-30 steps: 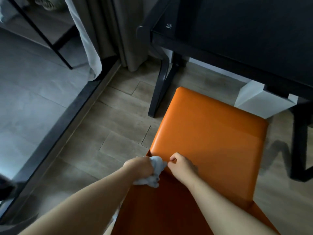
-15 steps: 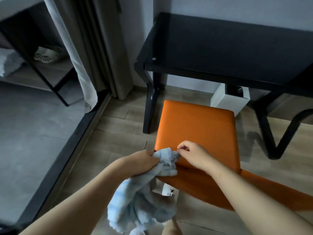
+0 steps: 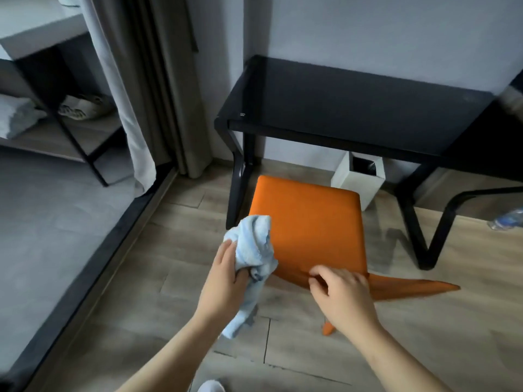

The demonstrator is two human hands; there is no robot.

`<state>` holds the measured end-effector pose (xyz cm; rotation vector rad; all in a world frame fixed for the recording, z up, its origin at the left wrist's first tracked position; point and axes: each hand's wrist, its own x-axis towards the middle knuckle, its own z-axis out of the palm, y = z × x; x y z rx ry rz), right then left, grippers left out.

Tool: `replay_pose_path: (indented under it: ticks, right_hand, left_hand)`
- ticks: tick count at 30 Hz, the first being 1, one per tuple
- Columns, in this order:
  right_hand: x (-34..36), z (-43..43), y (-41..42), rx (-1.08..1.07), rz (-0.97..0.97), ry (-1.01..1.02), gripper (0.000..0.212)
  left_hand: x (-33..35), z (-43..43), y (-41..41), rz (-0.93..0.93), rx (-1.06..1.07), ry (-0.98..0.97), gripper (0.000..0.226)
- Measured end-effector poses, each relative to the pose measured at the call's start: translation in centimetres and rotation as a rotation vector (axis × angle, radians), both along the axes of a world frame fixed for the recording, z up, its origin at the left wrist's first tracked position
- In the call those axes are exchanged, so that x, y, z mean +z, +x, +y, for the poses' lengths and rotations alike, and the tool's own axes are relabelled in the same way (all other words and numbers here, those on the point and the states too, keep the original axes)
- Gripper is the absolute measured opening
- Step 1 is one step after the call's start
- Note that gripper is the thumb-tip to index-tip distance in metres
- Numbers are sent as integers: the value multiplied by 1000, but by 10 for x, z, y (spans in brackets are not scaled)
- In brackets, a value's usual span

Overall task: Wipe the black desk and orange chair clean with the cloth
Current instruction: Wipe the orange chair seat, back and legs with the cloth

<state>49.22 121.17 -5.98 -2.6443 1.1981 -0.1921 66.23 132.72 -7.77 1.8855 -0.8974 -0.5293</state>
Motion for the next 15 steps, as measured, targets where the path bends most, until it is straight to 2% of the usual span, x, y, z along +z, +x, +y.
replay_pose_path:
  ticks: [2,4,6,10,13,15]
  right_hand:
    - [-5,-5,-22,-45,-62,-57,18]
    - [-11,-9,-48,-87,-99,-92,32]
    - [-16,-14,-72,-96,-95,-143,44]
    - [-24,-27,-107,-92,-70,-166,56]
    - [-27,-29,-108,-87,-101,-55,57]
    - [-29,-28,-105,-113,-124,-6,55]
  left_hand:
    - [-8,-12,-34,-4,141,3,49]
    - [-8,-29,-70,63,313,21,58]
    - [-7,-42,-95,-54,345,32,59]
    - [-14,-52,-128,-364,140,215,61]
    - [-9,-54,-155,-540,-111,200,61]
    - [-9,-50,-146,-624,-163,185,58]
